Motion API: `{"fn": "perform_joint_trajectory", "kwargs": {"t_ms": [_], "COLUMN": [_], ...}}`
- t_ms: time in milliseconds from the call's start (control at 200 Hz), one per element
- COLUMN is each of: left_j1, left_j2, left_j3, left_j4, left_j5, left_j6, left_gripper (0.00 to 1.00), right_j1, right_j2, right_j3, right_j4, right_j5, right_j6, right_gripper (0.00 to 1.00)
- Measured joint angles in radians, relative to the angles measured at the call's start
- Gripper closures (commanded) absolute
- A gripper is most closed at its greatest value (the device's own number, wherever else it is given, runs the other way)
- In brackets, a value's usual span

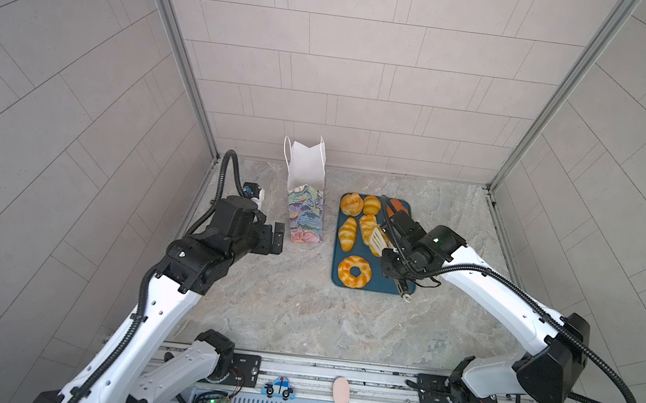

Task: Place the fake bread into the paper bag
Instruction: 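Lift the roll in the tongs toward the paper bag with the right gripper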

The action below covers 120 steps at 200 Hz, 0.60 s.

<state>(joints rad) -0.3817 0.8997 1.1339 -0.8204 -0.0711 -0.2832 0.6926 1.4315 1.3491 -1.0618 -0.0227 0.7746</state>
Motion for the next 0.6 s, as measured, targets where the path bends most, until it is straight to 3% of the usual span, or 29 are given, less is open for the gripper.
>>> {"fn": "perform_joint_trajectory", "kwargs": {"t_ms": [600], "left_j1": [0.038], "left_j2": [0.005], "left_j3": [-0.018], "left_j4": [0.021], "left_j5": [0.025], "left_j6": [-0.031], "left_gripper": [0.00], "right_j1": [0.013], "right_j2": [0.002], "right_j3": [0.190], "right_j4": [0.150], "right_j5": [-0.107], "right_j6": [-0.045], "right_gripper": [0.67]}}
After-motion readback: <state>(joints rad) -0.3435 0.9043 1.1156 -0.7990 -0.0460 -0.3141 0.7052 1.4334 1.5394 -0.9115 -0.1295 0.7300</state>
